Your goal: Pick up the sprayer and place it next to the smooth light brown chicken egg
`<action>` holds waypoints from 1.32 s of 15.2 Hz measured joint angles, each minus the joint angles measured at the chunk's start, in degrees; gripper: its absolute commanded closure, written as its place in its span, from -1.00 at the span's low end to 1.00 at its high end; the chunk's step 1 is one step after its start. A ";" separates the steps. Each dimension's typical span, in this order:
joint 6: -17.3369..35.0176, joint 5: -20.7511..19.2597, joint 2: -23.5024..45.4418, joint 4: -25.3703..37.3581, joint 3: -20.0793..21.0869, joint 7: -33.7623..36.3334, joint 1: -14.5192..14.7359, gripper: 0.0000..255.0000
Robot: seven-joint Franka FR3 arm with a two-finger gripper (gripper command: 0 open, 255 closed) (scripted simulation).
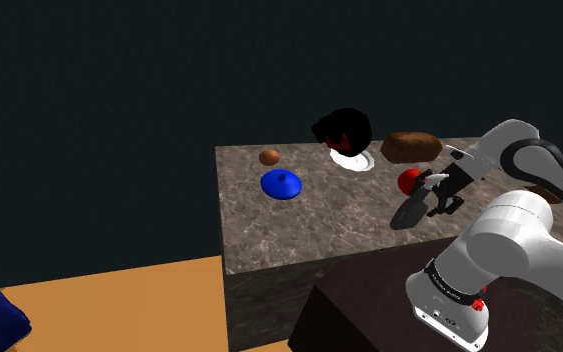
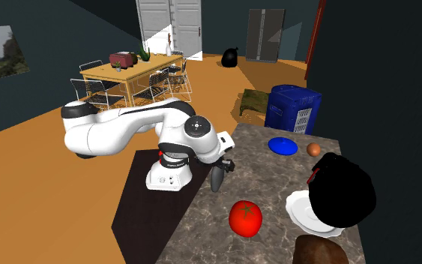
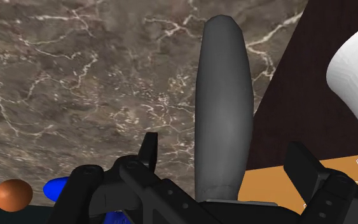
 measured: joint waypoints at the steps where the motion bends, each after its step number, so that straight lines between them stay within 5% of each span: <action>1: 0.00 0.00 0.00 0.00 0.00 0.00 0.00 1.00; 11: -0.18 0.42 -0.13 0.09 0.48 0.17 0.13 1.00; 20: -3.35 8.35 -1.93 2.73 9.44 3.11 3.27 1.00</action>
